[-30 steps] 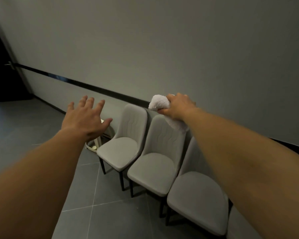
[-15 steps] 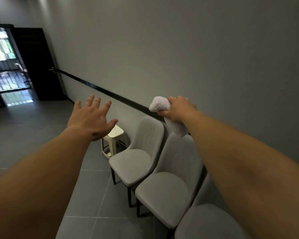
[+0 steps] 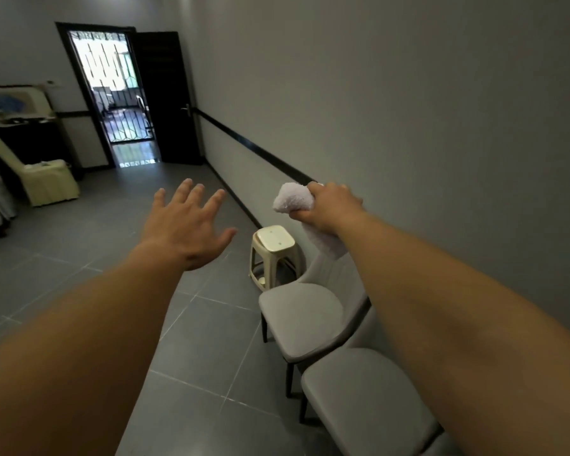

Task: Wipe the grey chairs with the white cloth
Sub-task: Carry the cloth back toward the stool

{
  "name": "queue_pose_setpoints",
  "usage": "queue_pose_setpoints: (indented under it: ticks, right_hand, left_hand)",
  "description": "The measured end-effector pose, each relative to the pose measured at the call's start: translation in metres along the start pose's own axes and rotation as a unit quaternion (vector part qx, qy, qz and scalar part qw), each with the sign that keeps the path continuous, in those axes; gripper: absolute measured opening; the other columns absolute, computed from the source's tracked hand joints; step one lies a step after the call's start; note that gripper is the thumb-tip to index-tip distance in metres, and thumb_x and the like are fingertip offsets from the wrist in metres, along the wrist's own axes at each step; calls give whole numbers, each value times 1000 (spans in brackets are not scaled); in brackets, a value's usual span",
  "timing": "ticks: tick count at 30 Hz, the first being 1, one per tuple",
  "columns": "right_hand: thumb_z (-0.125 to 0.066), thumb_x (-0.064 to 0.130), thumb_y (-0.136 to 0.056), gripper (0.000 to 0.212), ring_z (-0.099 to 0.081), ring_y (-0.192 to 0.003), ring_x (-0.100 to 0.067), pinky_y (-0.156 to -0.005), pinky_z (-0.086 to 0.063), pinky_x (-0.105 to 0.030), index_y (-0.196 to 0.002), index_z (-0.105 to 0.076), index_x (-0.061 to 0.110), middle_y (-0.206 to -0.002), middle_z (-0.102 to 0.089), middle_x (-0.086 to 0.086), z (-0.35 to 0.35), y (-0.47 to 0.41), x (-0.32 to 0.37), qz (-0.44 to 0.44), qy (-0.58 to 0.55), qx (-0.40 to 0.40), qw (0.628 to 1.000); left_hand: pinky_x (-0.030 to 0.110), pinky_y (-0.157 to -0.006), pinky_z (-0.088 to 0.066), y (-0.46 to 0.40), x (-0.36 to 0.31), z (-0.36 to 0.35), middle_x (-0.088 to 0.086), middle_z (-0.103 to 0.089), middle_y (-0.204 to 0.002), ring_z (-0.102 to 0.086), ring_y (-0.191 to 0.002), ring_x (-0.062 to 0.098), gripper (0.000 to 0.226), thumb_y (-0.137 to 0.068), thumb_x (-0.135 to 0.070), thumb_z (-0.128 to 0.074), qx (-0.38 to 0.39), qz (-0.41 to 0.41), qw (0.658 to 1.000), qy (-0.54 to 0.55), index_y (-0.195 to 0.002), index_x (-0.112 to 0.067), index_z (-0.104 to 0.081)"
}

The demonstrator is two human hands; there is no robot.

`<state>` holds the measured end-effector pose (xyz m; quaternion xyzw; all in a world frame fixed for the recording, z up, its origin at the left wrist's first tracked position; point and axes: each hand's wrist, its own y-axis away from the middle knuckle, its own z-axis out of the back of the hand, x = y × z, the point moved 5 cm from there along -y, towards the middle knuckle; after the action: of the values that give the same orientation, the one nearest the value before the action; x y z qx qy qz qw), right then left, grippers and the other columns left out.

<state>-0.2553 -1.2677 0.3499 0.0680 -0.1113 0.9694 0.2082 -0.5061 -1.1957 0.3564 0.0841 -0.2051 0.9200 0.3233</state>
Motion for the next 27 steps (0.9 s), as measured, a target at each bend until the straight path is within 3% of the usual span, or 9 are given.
queue_pose_setpoints:
  ticks: [11,17,27]
  right_hand:
    - [-57,74,-86,66,-48,-120,-34,-94,-41,-50,-133,-50,29,-125,-56,-9,-49,-151,115,-23,-24,-30,999]
    - [-54,77,-86,70,-47,-123,-36,-96,-42,-53,-135,-46,28,-129,-54,-11,-76,-221,137,-69,-9,-4,998]
    - [-57,73,-86,63,-46,-123,-35,-96,-41,-54,-131,-49,30,-125,-54,-10,-118,-395,174,-45,8,-7,999]
  left_hand:
    - [55,-119,-14,-113,169,-106,10,-16,-163,-5,-152,28,84,-90,-74,-18,-5,31,999,21,-157,-26,-7]
    - [54,-119,-14,-177,222,-144,10,-17,-163,-5,-152,27,83,-90,-74,-17,-13,13,999,29,-157,-27,-8]
    - [54,-120,-13,-312,282,-243,9,-18,-163,-7,-151,27,84,-89,-76,-12,13,-12,1000,13,-157,-28,-7]
